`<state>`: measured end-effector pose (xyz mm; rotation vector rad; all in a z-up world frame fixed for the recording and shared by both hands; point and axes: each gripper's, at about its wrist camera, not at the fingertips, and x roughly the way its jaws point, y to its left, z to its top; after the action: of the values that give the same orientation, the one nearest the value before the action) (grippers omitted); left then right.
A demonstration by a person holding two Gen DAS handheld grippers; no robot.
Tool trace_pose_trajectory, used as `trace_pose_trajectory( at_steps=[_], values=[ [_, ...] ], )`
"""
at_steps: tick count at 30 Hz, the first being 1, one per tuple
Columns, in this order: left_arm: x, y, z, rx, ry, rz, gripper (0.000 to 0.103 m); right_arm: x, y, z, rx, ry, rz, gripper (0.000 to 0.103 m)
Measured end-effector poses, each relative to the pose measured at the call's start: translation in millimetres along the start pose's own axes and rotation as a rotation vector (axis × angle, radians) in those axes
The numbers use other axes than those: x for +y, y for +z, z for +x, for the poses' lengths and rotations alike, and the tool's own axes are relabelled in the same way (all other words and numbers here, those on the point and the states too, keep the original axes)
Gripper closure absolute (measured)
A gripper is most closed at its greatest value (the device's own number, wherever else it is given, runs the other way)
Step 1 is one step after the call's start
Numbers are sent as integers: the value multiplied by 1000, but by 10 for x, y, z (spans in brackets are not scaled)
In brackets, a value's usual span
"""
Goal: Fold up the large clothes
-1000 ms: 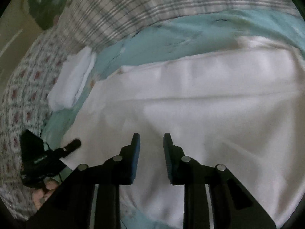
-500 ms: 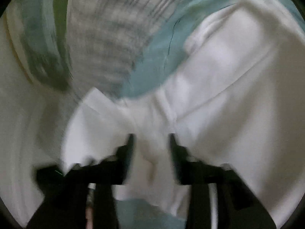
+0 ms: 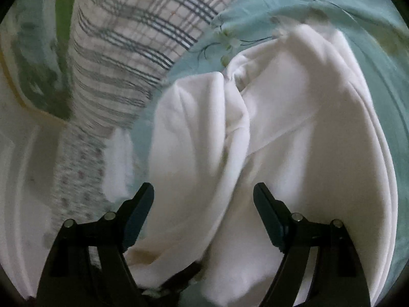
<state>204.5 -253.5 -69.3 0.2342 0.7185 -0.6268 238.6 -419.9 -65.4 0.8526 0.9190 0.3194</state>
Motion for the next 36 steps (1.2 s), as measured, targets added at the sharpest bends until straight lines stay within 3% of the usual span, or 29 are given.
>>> trace_pose_trajectory(
  at_steps=[4,5,7,11,15,19,24,29,31,34,36],
  values=[
    [-51,2,-119,-24,9,40,97,140,151,344,53,-113,-121,65],
    [-67,38,-126,-23,4,46,97,141,184,412,64,-134,-132,84],
    [-94,95,-230,-44,-7,55,97,139,235,410,62,-105,-131,93],
    [-232,257,-400,-90,-95,55,96,282,231,-160,-72,0,-202,94],
    [-460,292,-176,-39,-176,40,96,126,220,-562,-132,-77,-235,94],
    [-523,198,199,56,-240,-12,96,-227,224,-481,-96,-191,-173,94],
    [-594,156,278,71,-233,38,96,-479,172,-561,-136,-186,-110,94],
    [-568,147,297,96,-257,23,92,-546,182,-496,-130,-222,-95,92],
    [-515,137,239,109,-293,-3,87,-516,155,-525,-139,-231,-102,87],
    [-426,103,75,122,-346,-41,69,-418,120,-593,-151,-283,-136,80],
    [-340,97,-69,117,-363,-62,48,-370,101,-639,-153,-302,-145,68]
  ],
)
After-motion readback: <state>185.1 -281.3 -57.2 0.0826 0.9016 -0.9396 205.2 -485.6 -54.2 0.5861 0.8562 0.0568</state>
